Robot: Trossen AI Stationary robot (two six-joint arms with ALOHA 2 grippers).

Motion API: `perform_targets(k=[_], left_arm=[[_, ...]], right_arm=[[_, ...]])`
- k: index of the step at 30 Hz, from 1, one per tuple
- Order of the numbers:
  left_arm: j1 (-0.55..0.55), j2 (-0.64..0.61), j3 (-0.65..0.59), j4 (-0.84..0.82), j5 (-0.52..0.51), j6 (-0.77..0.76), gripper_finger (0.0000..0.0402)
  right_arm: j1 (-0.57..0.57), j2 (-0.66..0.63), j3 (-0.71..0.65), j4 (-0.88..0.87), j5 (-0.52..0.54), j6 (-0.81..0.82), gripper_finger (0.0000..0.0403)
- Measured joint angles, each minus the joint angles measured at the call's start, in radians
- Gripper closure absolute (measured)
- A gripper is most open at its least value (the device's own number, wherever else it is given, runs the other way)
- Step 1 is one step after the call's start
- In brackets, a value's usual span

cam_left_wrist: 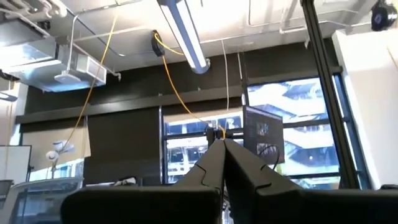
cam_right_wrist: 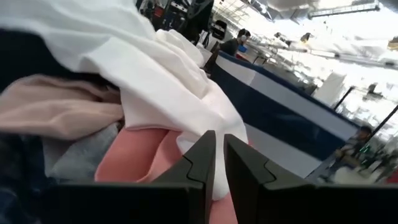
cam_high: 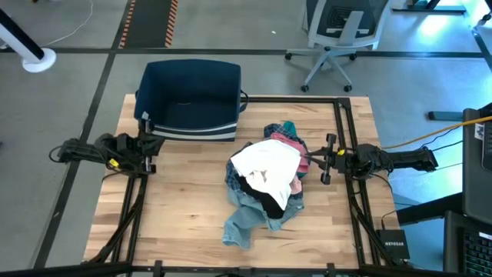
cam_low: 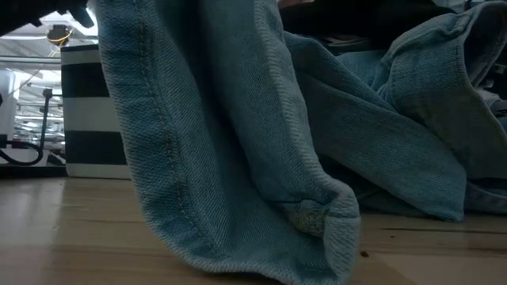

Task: Sort clothes
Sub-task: Put the white underwear into the blue laundry bin

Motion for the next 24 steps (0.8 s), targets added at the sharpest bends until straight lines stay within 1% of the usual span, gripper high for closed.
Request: perform_targets(k=[3, 5, 10, 14, 18, 21, 24], left_arm=[[0.000, 0.036, 0.018, 0.003, -0.011, 0.029, 0.0400], [0.000, 0.065, 0.030, 0.010, -0.047, 0.046, 0.0400], [0.001, 0.131, 0.052, 0.017, -0.202, 0.051, 0.0400], [0.017, 0.154, 0.052, 0.036, -0.314, 0.065, 0.0400], [0.041, 0.155, 0.052, 0.033, -0.333, 0.034, 0.0400], [0.050, 0.155, 0.052, 0.028, -0.333, 0.016, 0.0400], [0.054, 0.155, 0.052, 0.022, -0.333, 0.014, 0.0400]], right_arm=[[0.000, 0.000, 0.000, 0.003, 0.018, 0.051, 0.0352], [0.000, 0.000, 0.000, 0.004, 0.018, 0.061, 0.0352], [0.000, 0.000, 0.000, 0.004, 0.012, 0.124, 0.0352], [0.000, 0.000, 0.000, 0.004, 0.008, 0.130, 0.0352], [0.000, 0.000, 0.000, 0.003, 0.009, 0.129, 0.0352], [0.000, 0.000, 0.000, 0.005, 0.032, 0.129, 0.0352], [0.000, 0.000, 0.000, 0.071, 0.035, 0.128, 0.0352]])
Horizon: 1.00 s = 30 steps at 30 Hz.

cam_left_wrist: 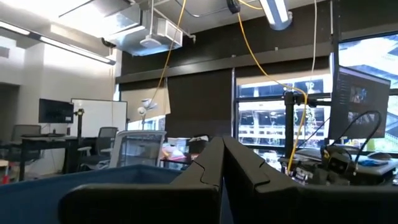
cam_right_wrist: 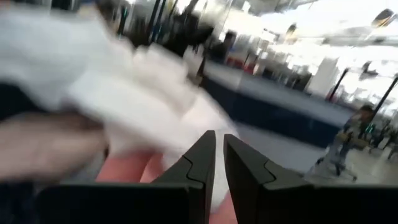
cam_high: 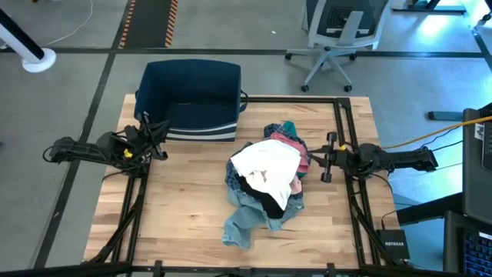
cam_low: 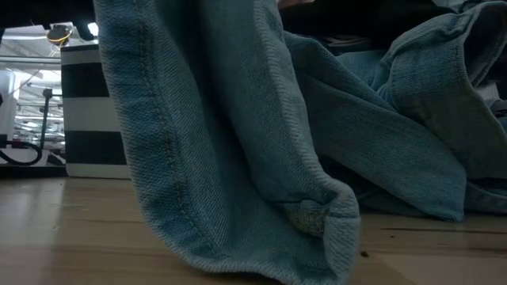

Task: Sort clothes
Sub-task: Put the white underwear into the blue laundry bin

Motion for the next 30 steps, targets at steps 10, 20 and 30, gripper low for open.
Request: perform_targets(k=[10, 20, 30], left_arm=[[0.000, 0.000, 0.000, -0.008, 0.000, 0.014, 0.0400], [0.034, 0.000, 0.000, -0.020, -0.056, -0.006, 0.0400], [0.043, 0.000, 0.000, -0.020, -0.056, -0.029, 0.0400]], right_arm=[[0.001, 0.078, 0.131, 0.178, -0.056, -0.057, 0.0352], [0.000, 0.455, 0.425, 0.067, -0.027, -0.257, 0.0352], [0.000, 0.758, 0.696, -0.095, -0.026, -0.297, 0.0352]])
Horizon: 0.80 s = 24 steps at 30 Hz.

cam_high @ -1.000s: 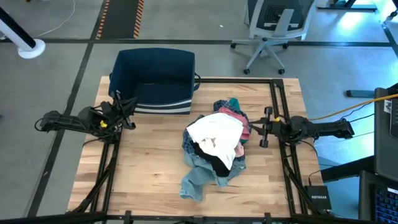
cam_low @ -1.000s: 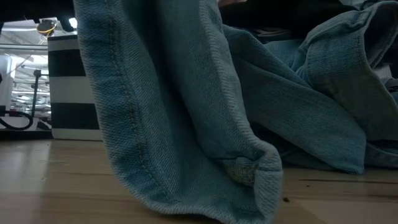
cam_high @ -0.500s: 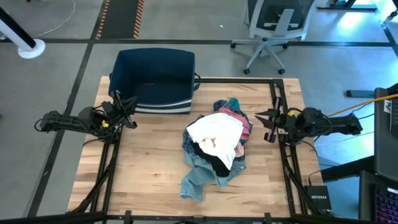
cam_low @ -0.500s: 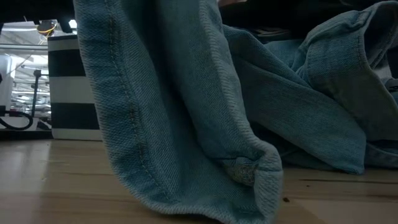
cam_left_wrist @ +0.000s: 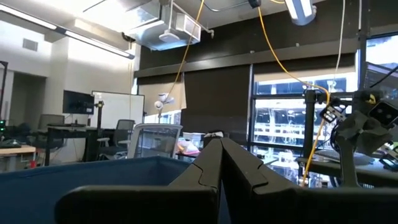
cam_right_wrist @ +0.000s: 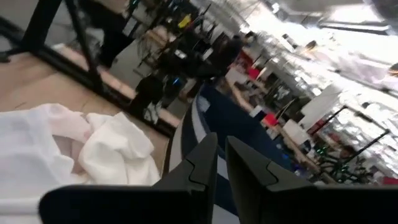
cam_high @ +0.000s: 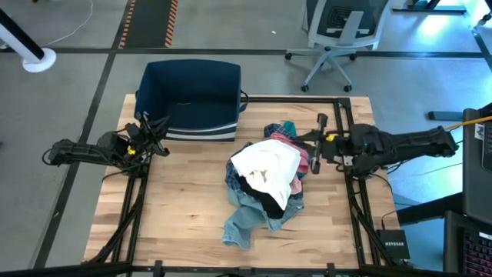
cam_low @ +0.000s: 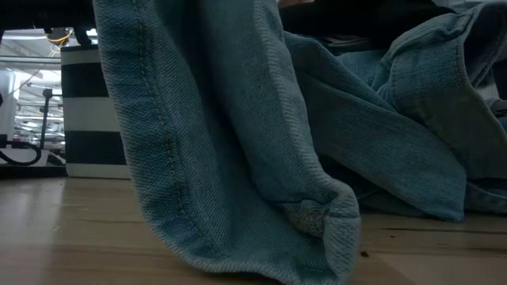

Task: Sort clothes
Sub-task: Put the white underwear into the blue laundry bin

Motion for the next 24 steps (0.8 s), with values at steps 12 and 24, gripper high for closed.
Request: perform_targets(k=[12, 24], left_arm=[[0.000, 0.000, 0.000, 0.000, 0.000, -0.019, 0.0400], [0.000, 0.000, 0.000, -0.002, 0.001, -0.019, 0.0400]], right_arm=[[0.013, 0.144, 0.117, -0.307, -0.204, 0.165, 0.0347], [0.181, 0.239, 0.119, -0.162, -0.204, 0.112, 0.0191]])
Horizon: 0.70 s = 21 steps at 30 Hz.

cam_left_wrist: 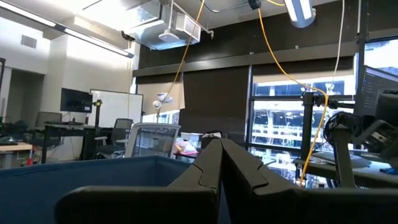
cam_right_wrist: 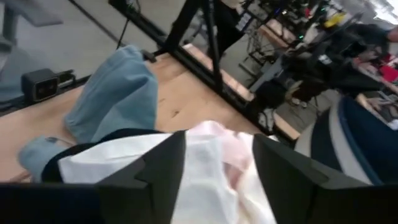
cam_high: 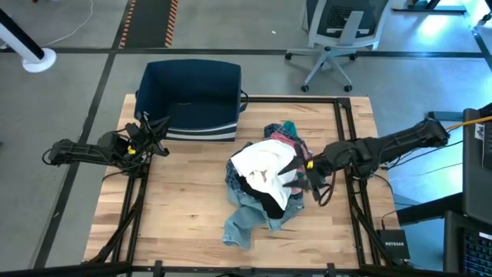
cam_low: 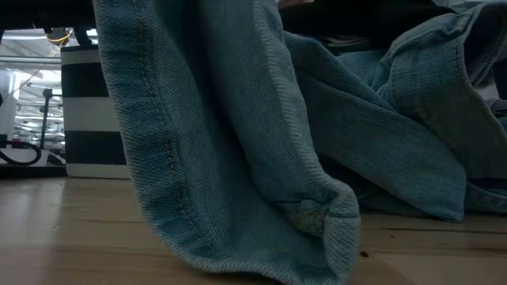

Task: Sort clothes
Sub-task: Put the white underwear into the blue laundry bin

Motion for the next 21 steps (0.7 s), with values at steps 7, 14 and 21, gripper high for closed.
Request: perform_targets(k=[7, 14, 21], left_arm=[[0.000, 0.000, 0.000, 0.000, 0.000, 0.000, 0.0400], [0.000, 0.000, 0.000, 0.000, 0.000, 0.001, 0.0400], [0.000, 0.000, 0.000, -0.001, 0.000, 0.001, 0.0400]], right_arm=[[0.087, 0.074, 0.000, -0.022, 0.175, -0.086, 0.0145], [0.094, 0.194, 0.111, -0.172, 0.328, -0.117, 0.0143], [0.092, 0.359, 0.394, -0.541, 0.436, -0.101, 0.0143]])
